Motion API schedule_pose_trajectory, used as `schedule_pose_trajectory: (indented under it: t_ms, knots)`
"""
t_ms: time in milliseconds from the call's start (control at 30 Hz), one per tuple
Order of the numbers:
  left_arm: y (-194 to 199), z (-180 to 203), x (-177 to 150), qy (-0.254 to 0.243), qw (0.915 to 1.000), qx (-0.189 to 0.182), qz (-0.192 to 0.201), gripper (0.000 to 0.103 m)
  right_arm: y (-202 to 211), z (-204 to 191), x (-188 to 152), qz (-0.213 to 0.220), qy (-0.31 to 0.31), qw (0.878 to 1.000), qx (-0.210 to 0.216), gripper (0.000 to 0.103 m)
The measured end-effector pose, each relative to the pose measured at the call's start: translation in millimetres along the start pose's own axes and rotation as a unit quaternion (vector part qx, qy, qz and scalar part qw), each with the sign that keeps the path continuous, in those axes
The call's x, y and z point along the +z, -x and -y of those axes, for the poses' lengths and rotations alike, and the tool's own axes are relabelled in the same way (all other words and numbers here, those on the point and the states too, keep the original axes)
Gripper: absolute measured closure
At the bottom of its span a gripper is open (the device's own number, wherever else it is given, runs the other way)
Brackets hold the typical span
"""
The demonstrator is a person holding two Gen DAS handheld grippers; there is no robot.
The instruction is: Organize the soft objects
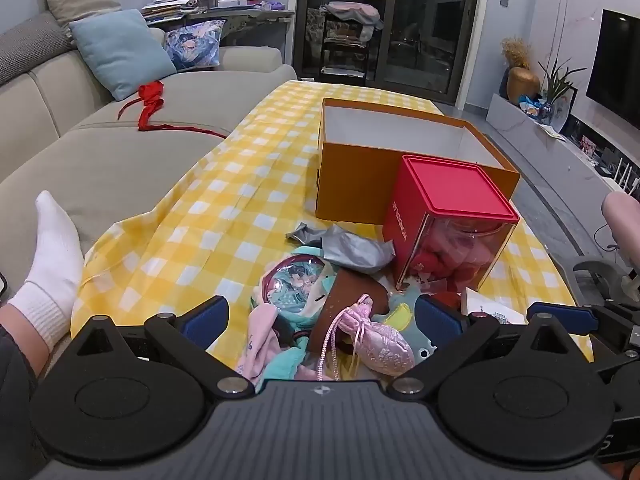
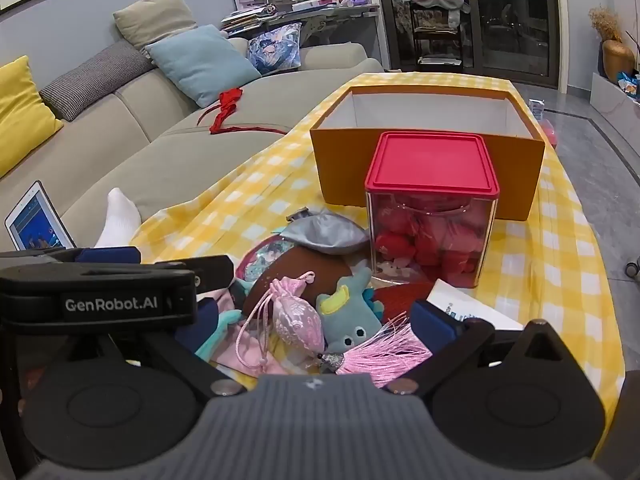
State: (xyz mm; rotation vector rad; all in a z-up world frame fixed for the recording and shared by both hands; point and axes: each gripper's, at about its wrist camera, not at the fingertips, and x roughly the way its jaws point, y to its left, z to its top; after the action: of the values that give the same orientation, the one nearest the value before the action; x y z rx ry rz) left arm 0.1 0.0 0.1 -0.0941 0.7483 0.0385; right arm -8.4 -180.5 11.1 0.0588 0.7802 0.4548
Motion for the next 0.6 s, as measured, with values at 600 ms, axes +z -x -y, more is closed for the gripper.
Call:
schedule_pose_trajectory:
  t_ms: [600]
  knots:
    - [2.9,1.2,-0.9,0.005,0.9999,-0.001,0.013,0.000,-0.5,0.4,-0.9,-0.002,0.002,1.000,0.002,0.003]
